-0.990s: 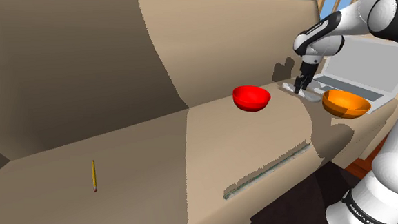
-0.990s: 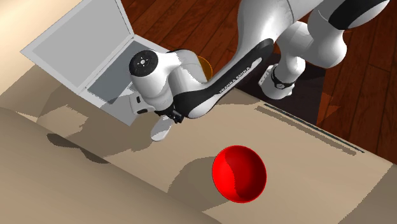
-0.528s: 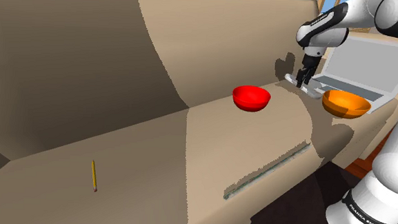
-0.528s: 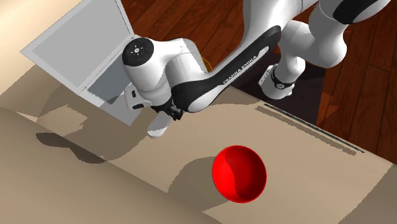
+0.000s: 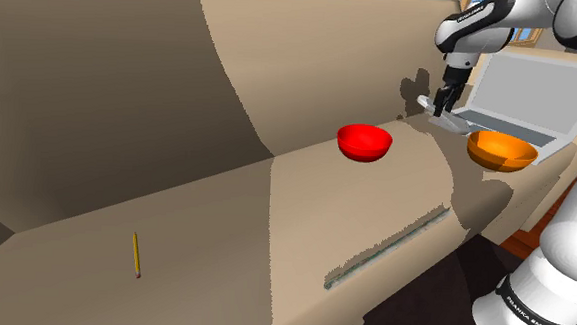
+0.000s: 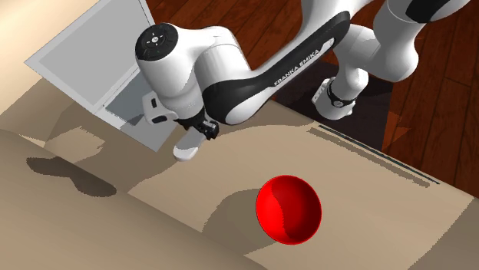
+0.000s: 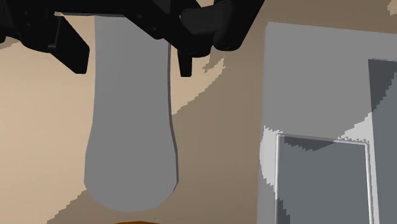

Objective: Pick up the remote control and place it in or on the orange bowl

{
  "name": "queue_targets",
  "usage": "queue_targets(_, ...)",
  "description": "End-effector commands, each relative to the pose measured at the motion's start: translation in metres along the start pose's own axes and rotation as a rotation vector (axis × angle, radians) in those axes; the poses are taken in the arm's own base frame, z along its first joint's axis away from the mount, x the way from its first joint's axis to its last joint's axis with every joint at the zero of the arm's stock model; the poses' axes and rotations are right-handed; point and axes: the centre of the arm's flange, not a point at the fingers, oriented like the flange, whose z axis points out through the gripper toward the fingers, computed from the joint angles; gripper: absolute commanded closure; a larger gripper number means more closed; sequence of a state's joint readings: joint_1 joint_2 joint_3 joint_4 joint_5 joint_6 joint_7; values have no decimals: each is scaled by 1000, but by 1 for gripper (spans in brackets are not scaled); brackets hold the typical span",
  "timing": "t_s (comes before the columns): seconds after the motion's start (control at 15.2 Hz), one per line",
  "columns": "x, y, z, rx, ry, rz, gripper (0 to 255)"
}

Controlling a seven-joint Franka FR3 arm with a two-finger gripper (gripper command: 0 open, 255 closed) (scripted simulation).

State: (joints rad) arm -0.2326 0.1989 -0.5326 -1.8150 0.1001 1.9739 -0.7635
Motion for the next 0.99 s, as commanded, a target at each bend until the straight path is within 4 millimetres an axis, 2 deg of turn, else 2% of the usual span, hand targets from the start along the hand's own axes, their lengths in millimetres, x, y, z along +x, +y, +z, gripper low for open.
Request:
queue_targets(0.0,-1,-1,-11,0,0,0,255)
queue_targets(0.66,-1,-1,-64,0,0,0,255)
queue_targets(0.73,-1,-1,-64,0,0,0,255)
queue_targets(0.92,-41,0,-66,0,0,0,255)
